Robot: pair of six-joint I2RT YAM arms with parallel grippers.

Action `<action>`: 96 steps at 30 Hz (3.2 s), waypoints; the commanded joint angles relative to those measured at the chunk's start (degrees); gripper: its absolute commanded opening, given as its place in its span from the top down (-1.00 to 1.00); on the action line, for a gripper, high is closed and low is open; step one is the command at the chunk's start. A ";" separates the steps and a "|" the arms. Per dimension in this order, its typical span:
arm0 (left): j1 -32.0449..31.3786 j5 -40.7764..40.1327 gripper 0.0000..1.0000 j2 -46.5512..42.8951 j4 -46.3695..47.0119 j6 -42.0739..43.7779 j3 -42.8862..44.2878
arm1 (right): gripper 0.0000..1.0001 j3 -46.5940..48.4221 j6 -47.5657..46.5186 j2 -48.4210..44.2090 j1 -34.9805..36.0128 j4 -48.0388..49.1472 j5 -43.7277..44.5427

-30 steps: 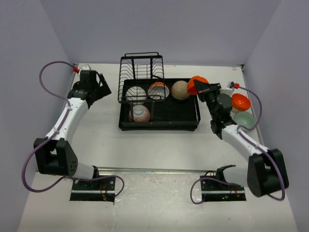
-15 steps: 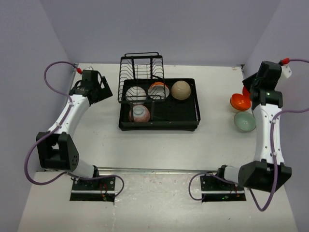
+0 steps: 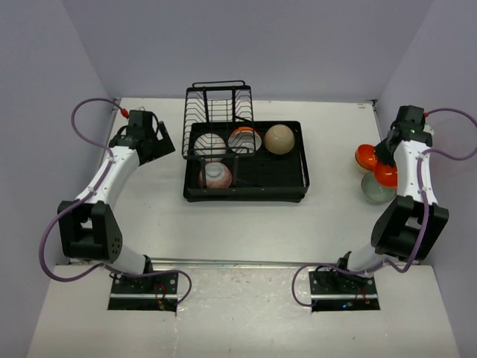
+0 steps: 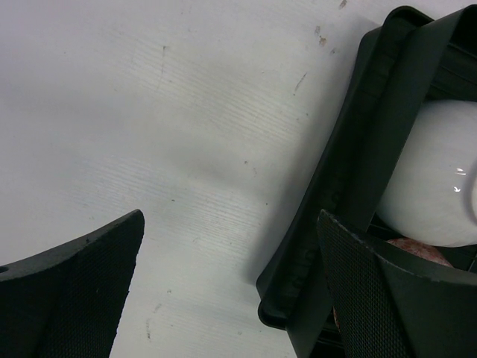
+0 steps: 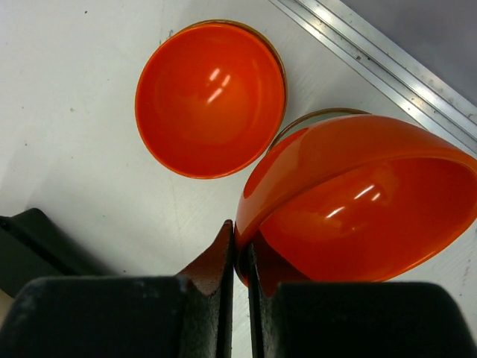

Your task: Unload the bowls from the dish rack

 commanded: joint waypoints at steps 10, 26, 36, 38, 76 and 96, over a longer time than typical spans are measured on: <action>0.41 0.53 -0.96 -0.72 0.44 -0.19 0.18 | 1.00 -8.08 -1.65 2.76 -0.12 6.04 -2.85; 0.41 0.00 -0.96 -0.10 -1.14 0.51 1.24 | 0.19 -9.41 -2.09 3.91 -0.20 9.22 -2.77; 0.32 -0.09 -0.95 1.57 -0.44 0.69 0.98 | -0.03 -3.36 0.87 -11.28 9.78 7.80 -1.35; 0.32 -0.09 -0.96 2.18 -0.44 0.43 0.98 | -0.06 -4.56 12.24 -14.27 11.30 11.74 -11.39; 0.32 -1.76 -0.96 -1.33 -5.36 -0.45 7.83 | 0.13 -7.21 74.02 11.55 49.81 43.57 0.05; 0.41 -3.43 -0.97 -6.61 -4.39 1.83 2.56 | 1.00 -1.48 72.00 23.16 50.07 48.05 1.72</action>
